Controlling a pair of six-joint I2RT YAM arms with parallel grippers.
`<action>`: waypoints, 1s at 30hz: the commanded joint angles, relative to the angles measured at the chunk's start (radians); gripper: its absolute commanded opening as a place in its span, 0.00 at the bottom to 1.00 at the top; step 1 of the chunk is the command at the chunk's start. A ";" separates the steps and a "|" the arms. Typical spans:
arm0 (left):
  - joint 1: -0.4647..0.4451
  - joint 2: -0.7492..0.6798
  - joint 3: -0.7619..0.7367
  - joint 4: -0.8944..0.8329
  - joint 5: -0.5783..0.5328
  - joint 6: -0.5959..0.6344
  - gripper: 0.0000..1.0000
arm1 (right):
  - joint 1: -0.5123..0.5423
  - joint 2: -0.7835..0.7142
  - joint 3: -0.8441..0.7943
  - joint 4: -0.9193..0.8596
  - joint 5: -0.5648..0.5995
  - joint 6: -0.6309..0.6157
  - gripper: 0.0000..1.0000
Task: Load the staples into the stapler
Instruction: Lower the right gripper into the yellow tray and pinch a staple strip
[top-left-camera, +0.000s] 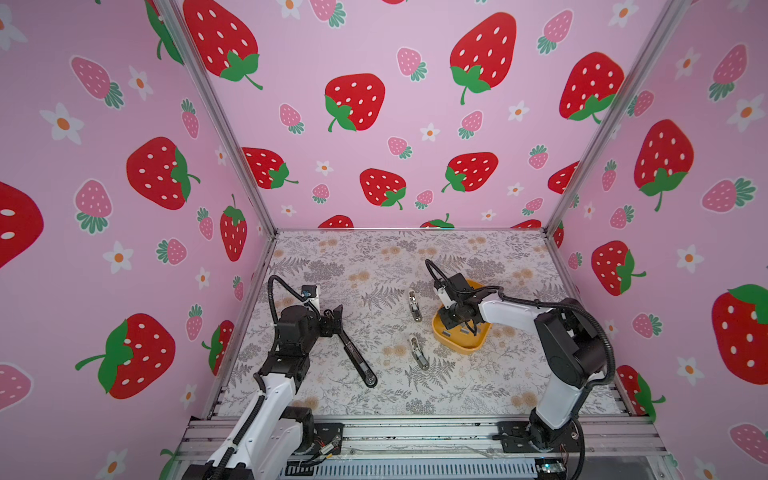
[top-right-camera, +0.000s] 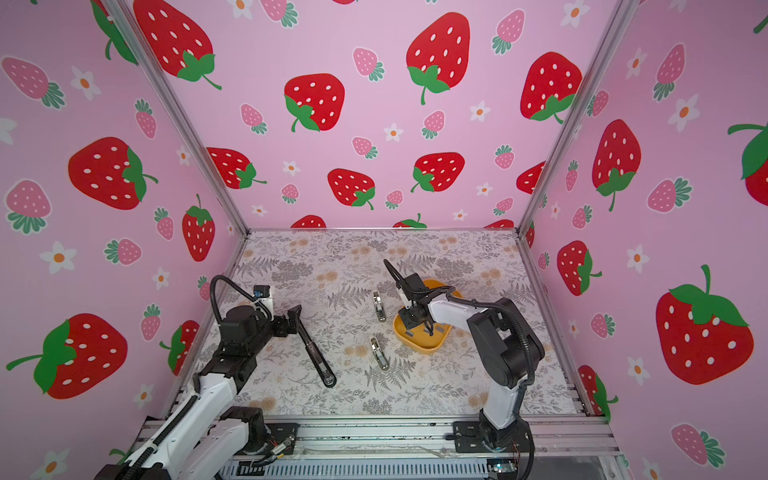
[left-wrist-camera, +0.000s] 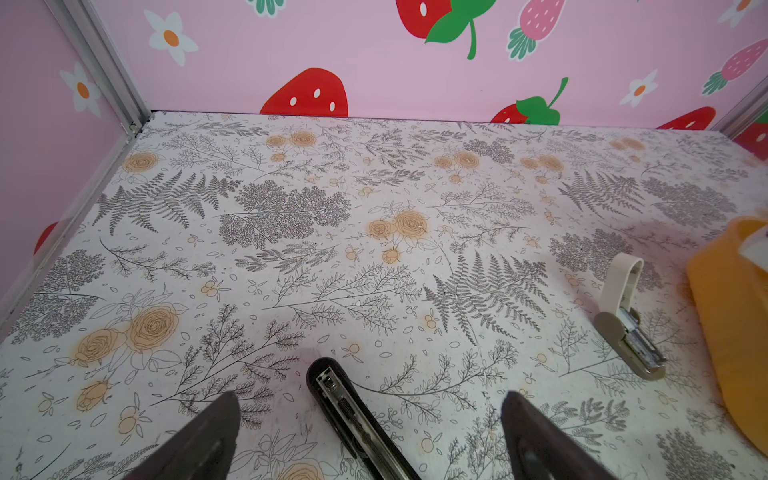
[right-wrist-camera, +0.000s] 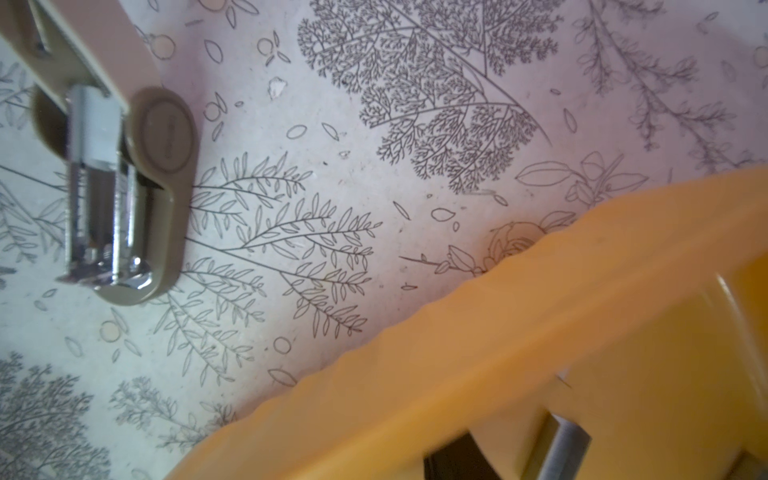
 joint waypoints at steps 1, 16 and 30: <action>0.002 -0.018 0.017 0.026 0.010 -0.005 0.99 | 0.006 0.016 -0.035 -0.036 0.044 0.000 0.36; 0.002 -0.025 0.013 0.030 0.023 -0.011 0.99 | 0.000 -0.050 -0.111 -0.027 -0.048 0.060 0.30; 0.002 -0.079 -0.021 0.024 0.023 -0.026 0.99 | -0.007 -0.033 -0.127 -0.014 -0.043 0.076 0.25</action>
